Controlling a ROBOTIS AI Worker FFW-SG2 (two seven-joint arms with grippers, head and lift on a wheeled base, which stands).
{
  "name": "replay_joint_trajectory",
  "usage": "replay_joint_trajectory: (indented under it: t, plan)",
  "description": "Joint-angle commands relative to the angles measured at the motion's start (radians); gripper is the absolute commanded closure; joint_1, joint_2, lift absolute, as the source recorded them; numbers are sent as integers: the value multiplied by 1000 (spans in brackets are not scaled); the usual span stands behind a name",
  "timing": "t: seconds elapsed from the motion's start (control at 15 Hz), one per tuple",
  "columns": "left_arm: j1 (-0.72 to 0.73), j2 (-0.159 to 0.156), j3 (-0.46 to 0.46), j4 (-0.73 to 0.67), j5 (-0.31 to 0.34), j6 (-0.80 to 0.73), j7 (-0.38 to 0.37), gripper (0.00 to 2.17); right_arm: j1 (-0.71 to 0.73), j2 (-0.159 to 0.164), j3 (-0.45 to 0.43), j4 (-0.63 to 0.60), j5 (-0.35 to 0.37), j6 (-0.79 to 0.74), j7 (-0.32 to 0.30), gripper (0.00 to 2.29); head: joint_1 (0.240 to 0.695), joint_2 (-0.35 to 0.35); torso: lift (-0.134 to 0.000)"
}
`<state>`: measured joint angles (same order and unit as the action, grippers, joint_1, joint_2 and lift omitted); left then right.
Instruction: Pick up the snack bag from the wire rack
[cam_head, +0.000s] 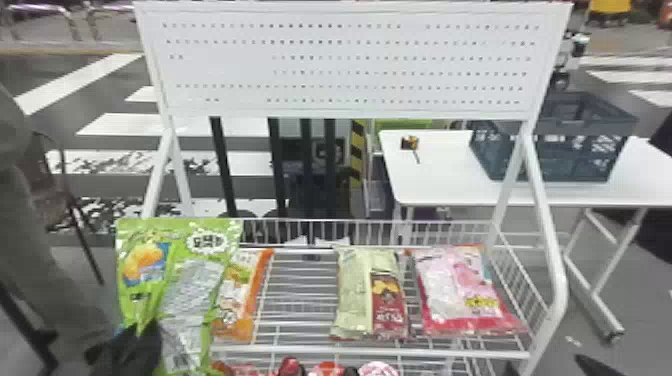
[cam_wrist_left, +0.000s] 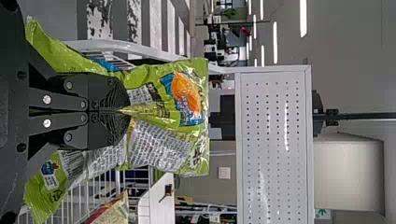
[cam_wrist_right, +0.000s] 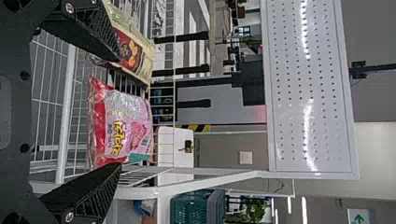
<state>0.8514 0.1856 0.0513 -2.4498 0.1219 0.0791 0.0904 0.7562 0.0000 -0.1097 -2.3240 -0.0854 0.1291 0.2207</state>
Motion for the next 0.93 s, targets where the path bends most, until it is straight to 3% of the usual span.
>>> replay_joint_trajectory:
  t: [0.0,0.2,0.53,0.87]
  plan:
    - [0,-1,-5,0,-7,0,0,1882,-100,1,24,103,22,8,-4,97,499,0,0]
    - [0,-1,-10,3,-11,0,0,1882,-296,1,59,267,58,21,-32,97,499,0,0]
    - [-9,-1,-19,12,-18,3,0,1882,-610,1,47,578,99,79,-32,100,499,0,0]
    - [-28,5,-21,34,-15,6,0,1882,-768,1,28,739,164,189,-27,124,499,0,0]
